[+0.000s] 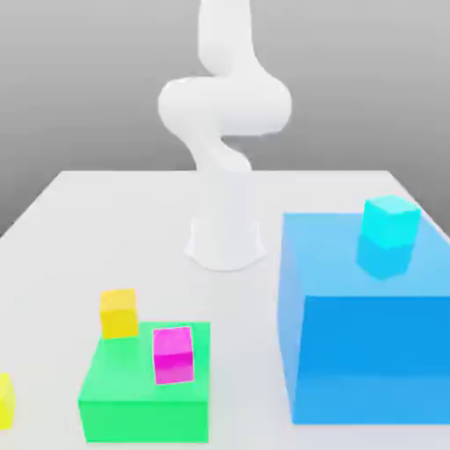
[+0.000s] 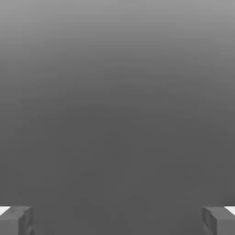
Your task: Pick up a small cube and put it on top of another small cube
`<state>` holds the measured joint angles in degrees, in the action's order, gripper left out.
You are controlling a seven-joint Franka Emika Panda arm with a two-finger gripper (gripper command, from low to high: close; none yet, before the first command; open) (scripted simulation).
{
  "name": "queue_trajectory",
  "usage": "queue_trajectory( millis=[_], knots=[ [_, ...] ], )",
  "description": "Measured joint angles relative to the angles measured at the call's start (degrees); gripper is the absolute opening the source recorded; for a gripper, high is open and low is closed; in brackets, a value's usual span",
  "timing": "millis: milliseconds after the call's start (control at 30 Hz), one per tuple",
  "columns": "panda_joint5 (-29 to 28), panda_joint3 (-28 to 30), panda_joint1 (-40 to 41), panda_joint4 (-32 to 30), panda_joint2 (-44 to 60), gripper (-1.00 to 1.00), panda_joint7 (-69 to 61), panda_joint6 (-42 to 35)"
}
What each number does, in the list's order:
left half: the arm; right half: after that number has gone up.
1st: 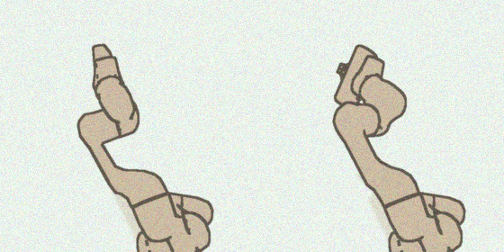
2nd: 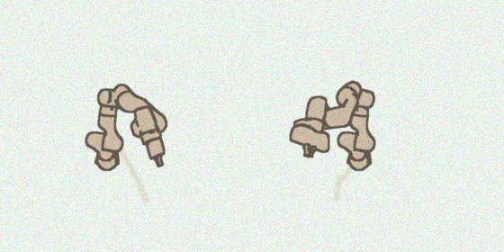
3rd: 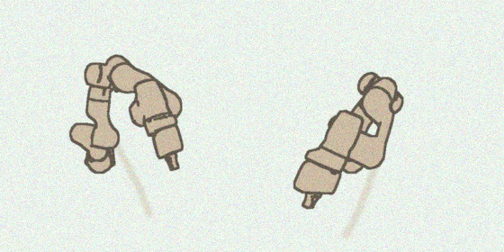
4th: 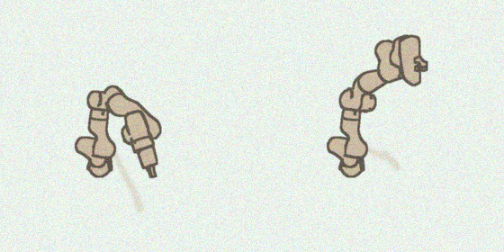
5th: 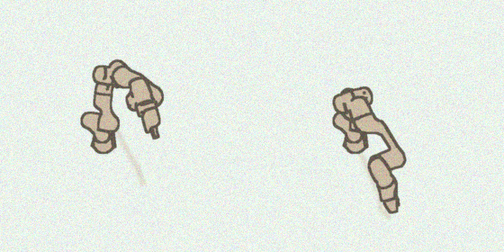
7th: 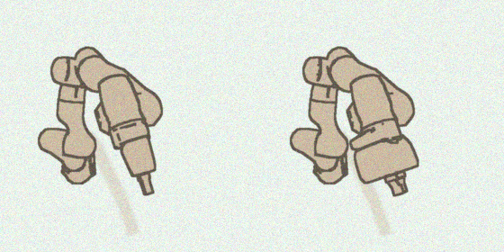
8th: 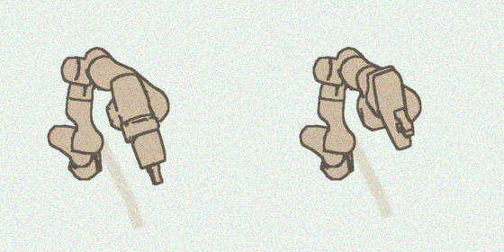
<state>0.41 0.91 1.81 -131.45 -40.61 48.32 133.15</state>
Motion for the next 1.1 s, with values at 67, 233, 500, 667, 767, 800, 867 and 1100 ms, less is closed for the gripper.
queue_trajectory(
  millis=[67,233,500,667,767,800,867,1100],
  knots=[
    [0.3,0.8,1.5,0.3,4.4,0.00,2.1,1.1],
    [1.2,2.9,4.9,1.0,14.9,0.00,7.1,3.8],
    [3.0,6.9,9.8,2.1,31.5,0.00,14.7,8.1],
    [4.9,9.2,14.2,2.7,41.9,0.00,18.9,10.7],
    [6.2,10.2,15.8,3.2,48.2,0.00,21.3,12.2],
    [6.7,10.5,16.4,3.3,50.3,0.00,22.1,12.7],
    [7.7,11.4,17.5,3.6,54.5,0.00,23.6,13.8],
    [12.6,11.1,21.6,5.5,69.3,0.00,24.7,20.4]
  ],
)
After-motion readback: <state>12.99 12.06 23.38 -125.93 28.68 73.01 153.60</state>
